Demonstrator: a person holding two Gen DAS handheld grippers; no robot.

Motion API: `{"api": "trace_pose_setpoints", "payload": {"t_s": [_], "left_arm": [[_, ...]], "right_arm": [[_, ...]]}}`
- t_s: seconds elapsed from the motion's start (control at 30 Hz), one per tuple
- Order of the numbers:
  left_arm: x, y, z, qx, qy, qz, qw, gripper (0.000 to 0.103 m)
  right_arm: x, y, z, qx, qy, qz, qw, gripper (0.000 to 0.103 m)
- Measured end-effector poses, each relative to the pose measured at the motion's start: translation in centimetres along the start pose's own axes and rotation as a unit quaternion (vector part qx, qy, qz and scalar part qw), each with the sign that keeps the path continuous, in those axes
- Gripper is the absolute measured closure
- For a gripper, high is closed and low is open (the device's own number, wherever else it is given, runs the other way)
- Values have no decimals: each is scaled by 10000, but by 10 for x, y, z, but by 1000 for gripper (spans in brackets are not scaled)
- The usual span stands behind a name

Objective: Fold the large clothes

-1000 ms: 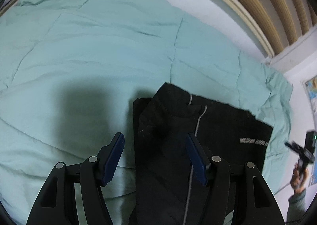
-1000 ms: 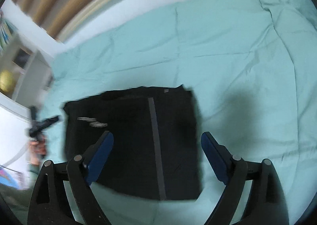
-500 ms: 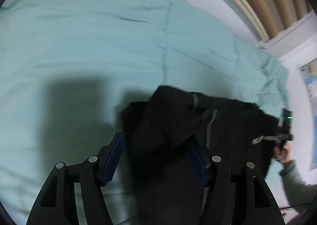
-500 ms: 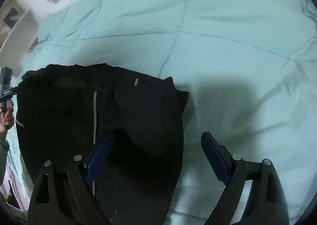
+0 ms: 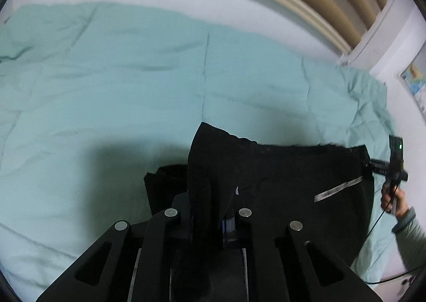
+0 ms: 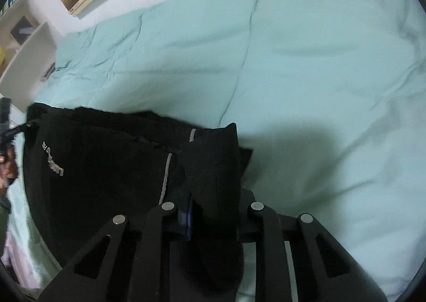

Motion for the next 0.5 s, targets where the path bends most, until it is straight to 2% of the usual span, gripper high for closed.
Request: {"api": "trace_pose_setpoints", "payload": {"t_s": [0.17,0.3,0.4,0.5], "left_arm": [[11,17,35,463,44,-21,9989,90],[-3,35,45,864,304,249,9955,90],[-41,33,28,769,635,708,9925,90],[-84,10,-18,225,802,1287,9882,90]], "right_arm": [[-17,27,44,626,-545,322,9960,83],[-35,68,42,957,-995,462,9894,83],[-38,80,-6,587,-1092,398,9915,83],[-45,67,-78,-235,-933,299,9949,84]]}}
Point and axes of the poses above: each gripper's, at about its wrist camera, not at the fingertips, and z roughly against the way its jaws point, x to its right, y to its top, the point moved 7 cm from there along -z, roughly the way its jaws point, and after that the axes turned 15 degrees about -y, right-handed, at the moved point
